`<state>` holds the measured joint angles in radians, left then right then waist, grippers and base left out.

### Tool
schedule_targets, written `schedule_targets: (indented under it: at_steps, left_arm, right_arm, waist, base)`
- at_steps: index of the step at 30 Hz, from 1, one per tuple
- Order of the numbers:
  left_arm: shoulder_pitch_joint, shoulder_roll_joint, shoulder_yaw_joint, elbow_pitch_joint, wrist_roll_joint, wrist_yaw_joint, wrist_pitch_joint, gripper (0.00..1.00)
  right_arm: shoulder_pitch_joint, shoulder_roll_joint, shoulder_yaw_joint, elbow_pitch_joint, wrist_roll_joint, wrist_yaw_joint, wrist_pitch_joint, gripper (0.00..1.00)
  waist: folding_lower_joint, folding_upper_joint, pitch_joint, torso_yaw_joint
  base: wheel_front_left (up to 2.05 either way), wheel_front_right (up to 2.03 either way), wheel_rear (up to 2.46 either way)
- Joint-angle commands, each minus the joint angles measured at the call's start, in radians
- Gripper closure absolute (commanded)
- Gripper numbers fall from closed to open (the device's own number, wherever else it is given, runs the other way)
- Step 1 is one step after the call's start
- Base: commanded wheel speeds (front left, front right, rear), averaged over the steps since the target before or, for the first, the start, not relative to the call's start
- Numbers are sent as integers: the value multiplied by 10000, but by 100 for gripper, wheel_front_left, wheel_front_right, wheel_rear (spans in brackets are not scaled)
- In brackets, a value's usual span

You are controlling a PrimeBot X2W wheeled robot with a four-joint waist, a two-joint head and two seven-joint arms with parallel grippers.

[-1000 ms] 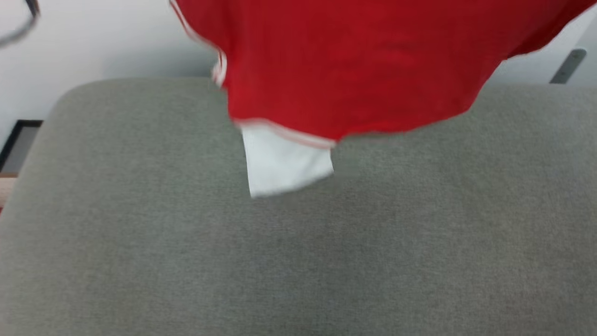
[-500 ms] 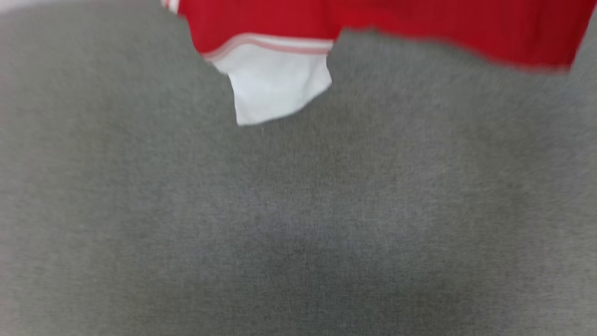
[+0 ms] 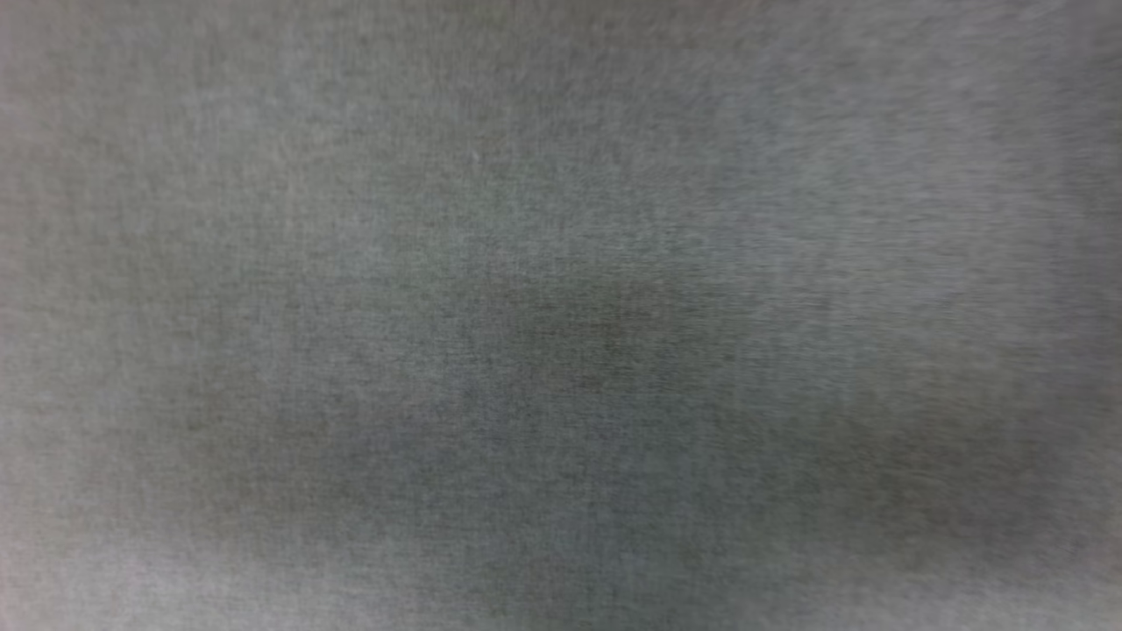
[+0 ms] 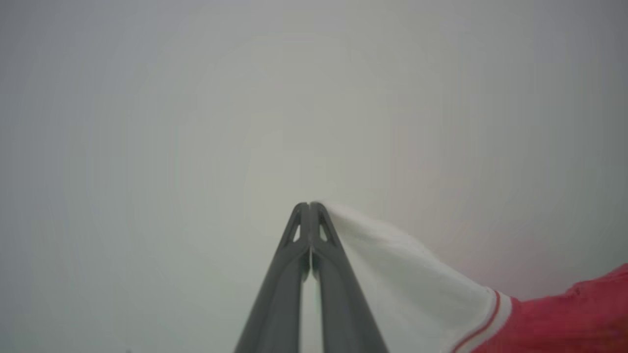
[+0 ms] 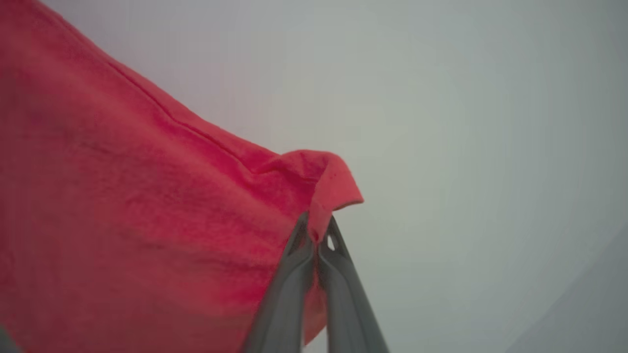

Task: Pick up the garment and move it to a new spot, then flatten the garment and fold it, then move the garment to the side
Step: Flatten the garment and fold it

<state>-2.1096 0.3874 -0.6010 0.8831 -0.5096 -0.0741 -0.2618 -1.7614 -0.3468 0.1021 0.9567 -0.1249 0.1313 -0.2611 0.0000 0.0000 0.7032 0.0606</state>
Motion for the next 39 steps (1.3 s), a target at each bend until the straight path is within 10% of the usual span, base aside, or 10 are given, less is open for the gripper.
schedule_targets:
  at_steps: [1,11,20,31,39]
  left_arm:
    - [855,122,91,-334,77,-140,-18,100]
    - [5084,429,-1269,-1012,-1043,-552,749,100]
    - [9192,2684,-2755,-4183,-3475,-499,3242,100]
    - [14691,5541,-3096,-9676,-5428,2580,4475,100]
    - [17582,6416,-3382,-11952,-6824,4553,4248,100]
  right_arm:
    - [603,151,-8,183,-181,-11,-42,100]
    - [2792,151,1427,1569,838,-12,-46,100]
    - [5322,-374,3283,1508,3233,-12,298,100]
    - [9980,-2784,5682,-2876,7622,-12,2483,100]
    - [12819,-4489,5712,-5830,9231,-12,3859,100]
  waist:
    - [0,0,750,600]
    - [0,0,-806,1021]
    - [0,0,-2865,1016]
    - [0,0,-4301,920]
    - [0,0,-4684,865]
  base:
    - [0,0,0]
    - [0,0,0]
    - [0,0,0]
    - [0,0,0]
    - [0,0,0]
